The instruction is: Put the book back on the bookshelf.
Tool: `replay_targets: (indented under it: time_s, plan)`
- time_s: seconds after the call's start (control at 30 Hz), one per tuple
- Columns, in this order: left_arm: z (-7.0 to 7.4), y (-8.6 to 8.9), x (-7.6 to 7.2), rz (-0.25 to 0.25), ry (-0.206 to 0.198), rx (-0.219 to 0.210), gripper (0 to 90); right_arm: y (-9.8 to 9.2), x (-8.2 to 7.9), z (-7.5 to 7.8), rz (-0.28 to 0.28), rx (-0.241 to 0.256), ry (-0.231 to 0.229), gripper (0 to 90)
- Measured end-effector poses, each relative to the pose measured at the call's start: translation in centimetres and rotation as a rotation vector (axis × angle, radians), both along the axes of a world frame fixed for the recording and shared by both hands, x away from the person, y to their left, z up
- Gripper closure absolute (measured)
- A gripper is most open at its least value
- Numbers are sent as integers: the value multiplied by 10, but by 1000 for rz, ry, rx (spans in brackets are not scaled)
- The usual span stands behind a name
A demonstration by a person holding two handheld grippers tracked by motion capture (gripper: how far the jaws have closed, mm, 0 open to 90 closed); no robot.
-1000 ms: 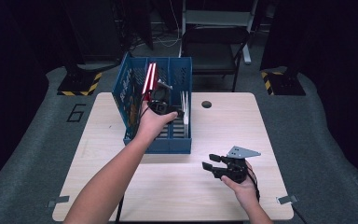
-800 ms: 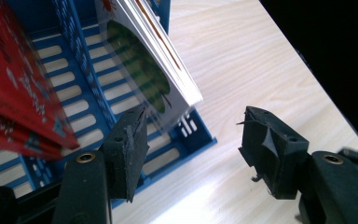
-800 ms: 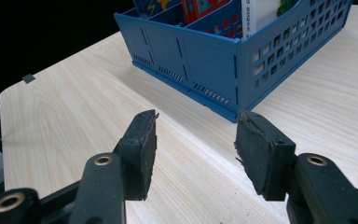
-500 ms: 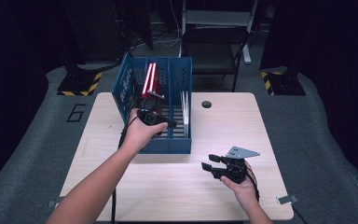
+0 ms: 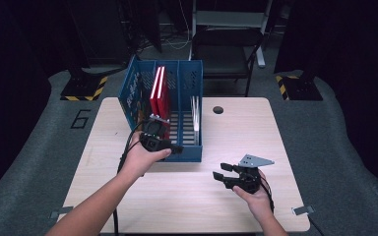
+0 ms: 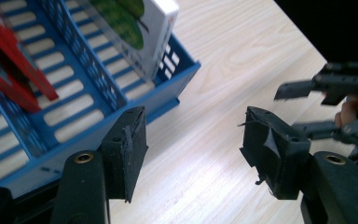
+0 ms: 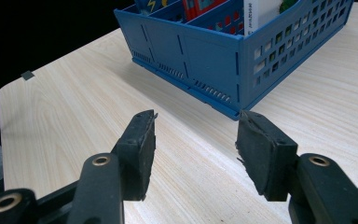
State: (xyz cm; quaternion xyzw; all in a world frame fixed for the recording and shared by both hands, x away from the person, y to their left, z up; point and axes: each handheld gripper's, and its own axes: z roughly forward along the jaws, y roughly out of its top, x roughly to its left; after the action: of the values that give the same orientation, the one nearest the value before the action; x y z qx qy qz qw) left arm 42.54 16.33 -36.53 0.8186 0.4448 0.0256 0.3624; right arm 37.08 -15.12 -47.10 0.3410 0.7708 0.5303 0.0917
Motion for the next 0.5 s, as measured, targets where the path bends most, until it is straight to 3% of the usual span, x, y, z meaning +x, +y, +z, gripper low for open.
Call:
replay_targets:
  time_s: [0.13, 0.5]
  plan:
    - [-11, 5, -7, 7, -13, 0, 397, 1, 0, 0, 4, 1, 1, 468]
    - [-54, 22, -27, 11, 2, 4, 397, 3, -1, -1, 2, -3, 7, 468]
